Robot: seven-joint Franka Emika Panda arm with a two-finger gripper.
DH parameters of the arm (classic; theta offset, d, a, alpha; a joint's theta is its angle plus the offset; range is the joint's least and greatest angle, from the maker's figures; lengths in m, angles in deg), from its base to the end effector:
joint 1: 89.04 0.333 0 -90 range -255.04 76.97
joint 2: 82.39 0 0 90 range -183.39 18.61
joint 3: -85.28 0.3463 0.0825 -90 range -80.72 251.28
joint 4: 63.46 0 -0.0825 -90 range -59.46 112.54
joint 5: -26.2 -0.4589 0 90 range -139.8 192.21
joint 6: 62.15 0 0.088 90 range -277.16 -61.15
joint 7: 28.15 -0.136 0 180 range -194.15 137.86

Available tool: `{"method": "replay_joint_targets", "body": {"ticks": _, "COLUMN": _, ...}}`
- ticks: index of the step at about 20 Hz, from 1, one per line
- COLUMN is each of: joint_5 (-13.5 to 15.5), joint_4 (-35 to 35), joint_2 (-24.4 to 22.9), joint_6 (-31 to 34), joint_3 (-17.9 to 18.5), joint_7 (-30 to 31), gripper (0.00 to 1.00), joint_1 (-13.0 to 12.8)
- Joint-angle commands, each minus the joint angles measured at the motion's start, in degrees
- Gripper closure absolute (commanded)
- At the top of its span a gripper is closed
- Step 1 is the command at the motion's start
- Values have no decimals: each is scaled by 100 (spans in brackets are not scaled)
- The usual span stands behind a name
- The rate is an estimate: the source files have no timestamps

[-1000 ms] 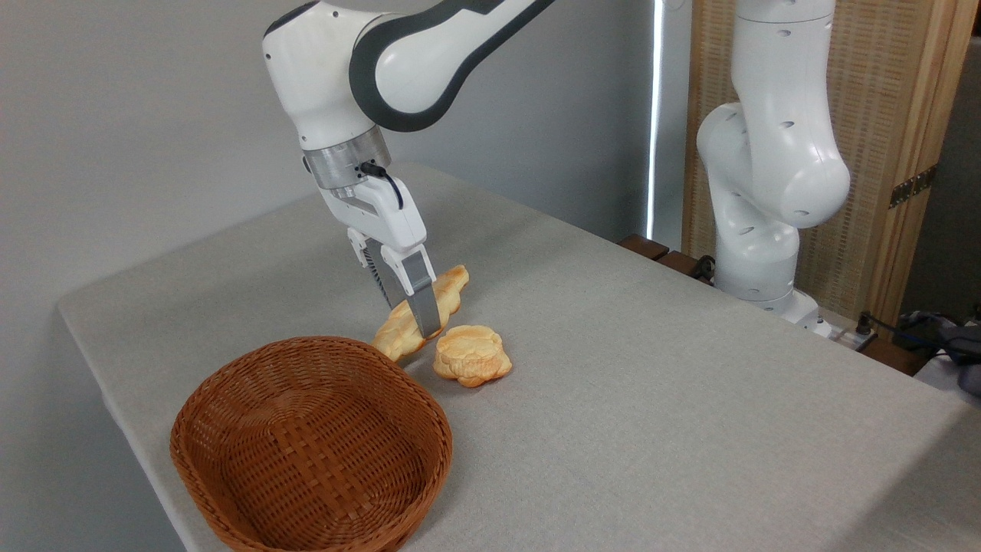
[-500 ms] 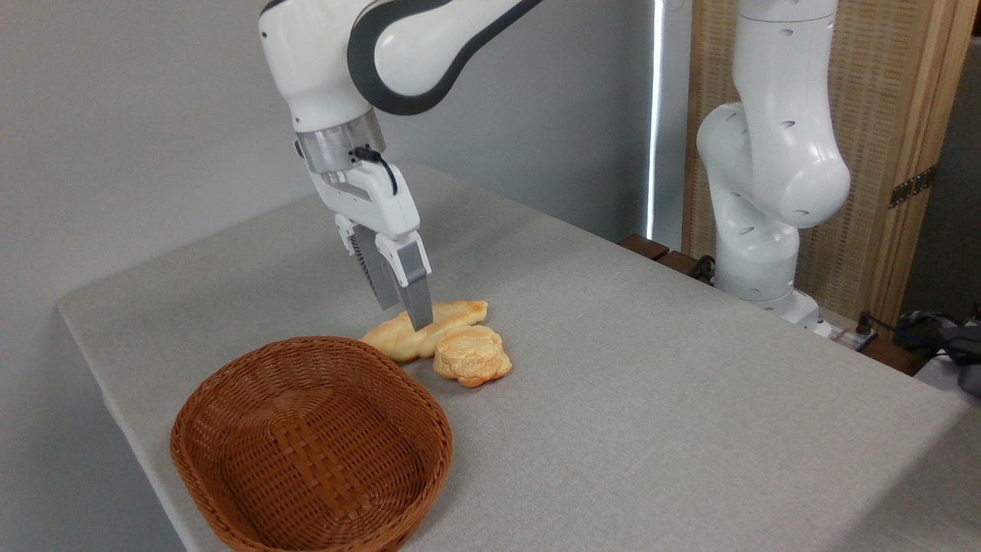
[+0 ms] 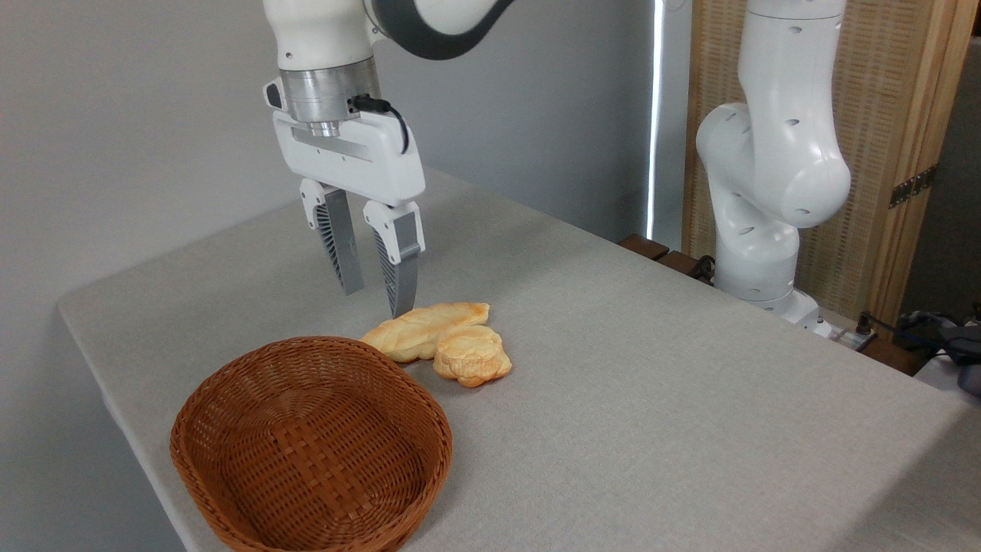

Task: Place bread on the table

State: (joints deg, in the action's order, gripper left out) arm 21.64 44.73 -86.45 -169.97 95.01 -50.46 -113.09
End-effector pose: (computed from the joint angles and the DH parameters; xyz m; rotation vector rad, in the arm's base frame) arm 0.6030 -0.1435 0.5218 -2.9051 0.9972 -0.0904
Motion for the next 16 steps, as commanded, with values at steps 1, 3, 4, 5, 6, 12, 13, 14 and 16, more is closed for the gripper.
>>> {"method": "replay_joint_targets", "body": {"ticks": 1, "joint_5": 394, "joint_4": -202, "joint_2": 2, "joint_6": -2, "joint_3": 520, "joint_7": -107, "gripper": 0, "joint_1": -29}}
{"method": "replay_joint_targets", "body": {"ticks": 3, "joint_5": 526, "joint_4": -211, "joint_2": 2, "joint_6": -20, "joint_3": 731, "joint_7": -107, "gripper": 0, "joint_1": -29}}
{"method": "replay_joint_targets", "body": {"ticks": 4, "joint_5": 527, "joint_4": -211, "joint_2": 2, "joint_6": -20, "joint_3": 767, "joint_7": -107, "gripper": 0, "joint_1": -29}}
{"method": "replay_joint_targets", "body": {"ticks": 5, "joint_5": 527, "joint_4": -220, "joint_2": -7, "joint_6": -20, "joint_3": 802, "joint_7": -107, "gripper": 0, "joint_1": -20}}
{"method": "replay_joint_targets", "body": {"ticks": 6, "joint_5": 536, "joint_4": -298, "joint_2": -7, "joint_6": -20, "joint_3": 916, "joint_7": -98, "gripper": 0, "joint_1": -20}}
{"method": "replay_joint_targets", "body": {"ticks": 12, "joint_5": 773, "joint_4": -405, "joint_2": -7, "joint_6": -20, "joint_3": 1189, "joint_7": -107, "gripper": 0, "joint_1": -29}}
{"method": "replay_joint_targets", "body": {"ticks": 13, "joint_5": 773, "joint_4": -405, "joint_2": -7, "joint_6": -20, "joint_3": 1198, "joint_7": -107, "gripper": 0, "joint_1": -29}}
{"method": "replay_joint_targets", "body": {"ticks": 14, "joint_5": 764, "joint_4": -413, "joint_2": -7, "joint_6": -28, "joint_3": 1198, "joint_7": -116, "gripper": 0, "joint_1": -29}}
{"method": "replay_joint_targets", "body": {"ticks": 16, "joint_5": 764, "joint_4": -405, "joint_2": 2, "joint_6": -20, "joint_3": 1198, "joint_7": -116, "gripper": 0, "joint_1": -29}}
